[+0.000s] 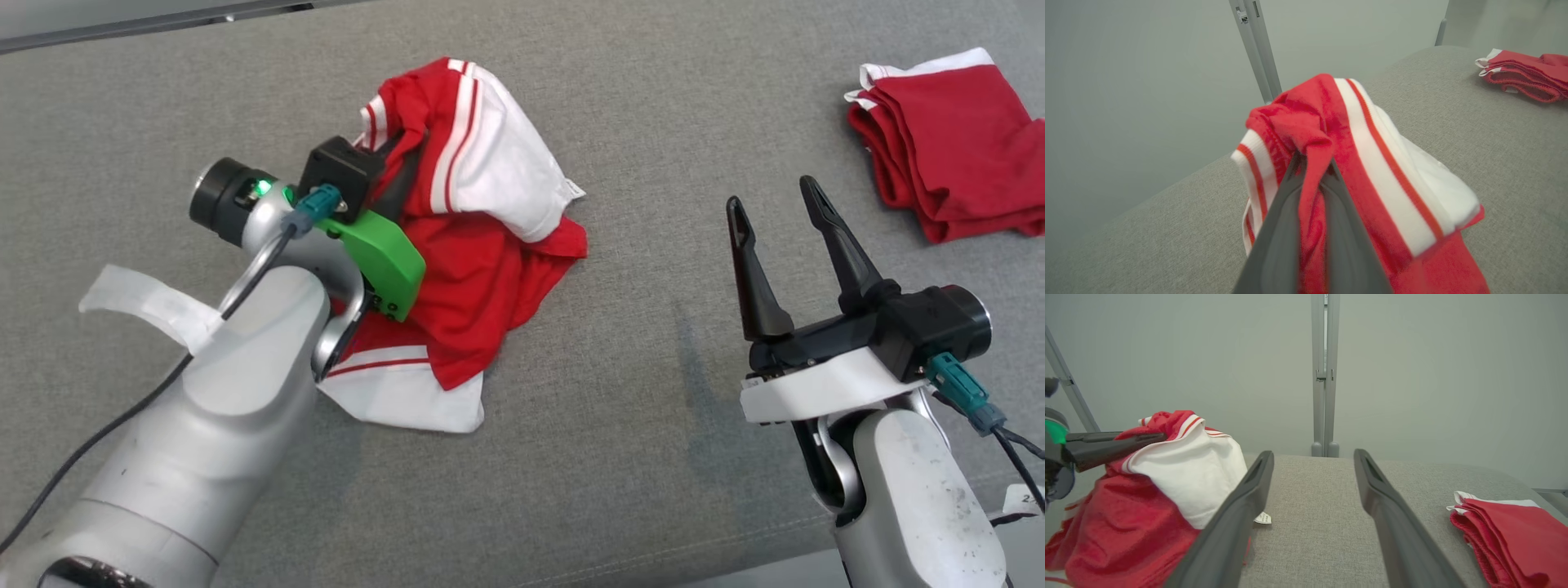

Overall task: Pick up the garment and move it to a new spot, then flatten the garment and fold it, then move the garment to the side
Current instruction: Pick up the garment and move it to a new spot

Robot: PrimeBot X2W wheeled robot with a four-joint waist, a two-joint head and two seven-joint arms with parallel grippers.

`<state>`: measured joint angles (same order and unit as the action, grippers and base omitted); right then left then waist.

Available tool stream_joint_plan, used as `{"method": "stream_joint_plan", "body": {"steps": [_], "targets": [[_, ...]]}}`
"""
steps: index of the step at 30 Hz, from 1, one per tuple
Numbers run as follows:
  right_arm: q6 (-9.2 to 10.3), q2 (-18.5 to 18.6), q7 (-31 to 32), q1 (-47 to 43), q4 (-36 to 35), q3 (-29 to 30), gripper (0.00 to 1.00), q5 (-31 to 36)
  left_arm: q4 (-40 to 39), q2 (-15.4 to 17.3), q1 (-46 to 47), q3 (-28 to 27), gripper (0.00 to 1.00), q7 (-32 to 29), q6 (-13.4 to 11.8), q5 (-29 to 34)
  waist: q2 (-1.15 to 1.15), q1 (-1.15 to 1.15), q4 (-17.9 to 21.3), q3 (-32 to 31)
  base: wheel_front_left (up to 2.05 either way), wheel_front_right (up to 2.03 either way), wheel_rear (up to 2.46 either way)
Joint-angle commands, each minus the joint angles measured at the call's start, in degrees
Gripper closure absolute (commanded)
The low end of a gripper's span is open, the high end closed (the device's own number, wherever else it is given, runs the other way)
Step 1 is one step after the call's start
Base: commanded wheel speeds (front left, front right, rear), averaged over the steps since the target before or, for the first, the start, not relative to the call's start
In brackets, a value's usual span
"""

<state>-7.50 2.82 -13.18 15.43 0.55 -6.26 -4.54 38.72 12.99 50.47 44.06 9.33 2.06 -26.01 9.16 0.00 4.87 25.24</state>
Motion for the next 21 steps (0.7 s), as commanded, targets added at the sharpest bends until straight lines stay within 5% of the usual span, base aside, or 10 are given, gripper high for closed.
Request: {"method": "stream_joint_plan", "body": {"steps": [1,5,6,7,8,9,15,21], "targets": [[0.02,0.15,-0.39,0.72,0.26,-0.16,0.00,-0.61,1.79,-0.33,1.60,-0.57,1.00,0.84,0.06,-0.03,0.01,0.00,2.83,2.72,0.00,0.00,0.00],[0.02,0.14,-0.85,1.52,1.06,-0.58,0.00,-0.98,10.09,-0.81,5.96,-2.46,0.99,3.24,-0.37,-0.80,0.01,0.00,4.36,4.08,0.00,0.00,0.00],[0.02,0.14,-0.96,1.57,1.28,-0.62,0.00,-1.03,11.88,-0.93,6.92,-2.87,0.88,3.69,-0.44,-0.93,0.01,0.00,4.66,4.39,0.00,0.00,0.00],[0.02,0.15,-1.00,1.67,1.56,-0.64,0.00,-1.12,13.44,-1.13,7.72,-3.44,0.69,4.10,-0.60,-1.36,0.01,0.00,4.89,4.62,0.00,0.00,0.00],[0.02,0.15,-1.11,1.84,1.75,-0.69,0.00,-1.23,14.74,-1.30,8.50,-4.12,0.29,4.49,-0.73,-1.63,0.01,0.00,5.09,4.82,0.00,0.00,0.00],[0.02,0.14,-1.21,2.01,1.91,-0.72,0.00,-1.30,16.03,-1.42,9.20,-4.70,0.00,4.79,-0.77,-1.90,0.01,0.00,5.22,4.96,0.00,0.00,0.00],[0.02,0.15,-1.58,2.38,2.73,-0.44,0.00,-1.34,19.85,-1.58,11.86,-7.94,0.00,5.89,-2.20,-2.71,0.01,0.00,5.08,5.13,0.00,0.00,0.00],[0.02,0.16,-1.77,1.85,3.55,0.15,0.00,-0.76,13.19,-2.60,7.97,-12.78,0.00,5.83,-1.96,-2.52,0.01,0.00,2.63,3.23,0.00,0.00,0.00]]}}
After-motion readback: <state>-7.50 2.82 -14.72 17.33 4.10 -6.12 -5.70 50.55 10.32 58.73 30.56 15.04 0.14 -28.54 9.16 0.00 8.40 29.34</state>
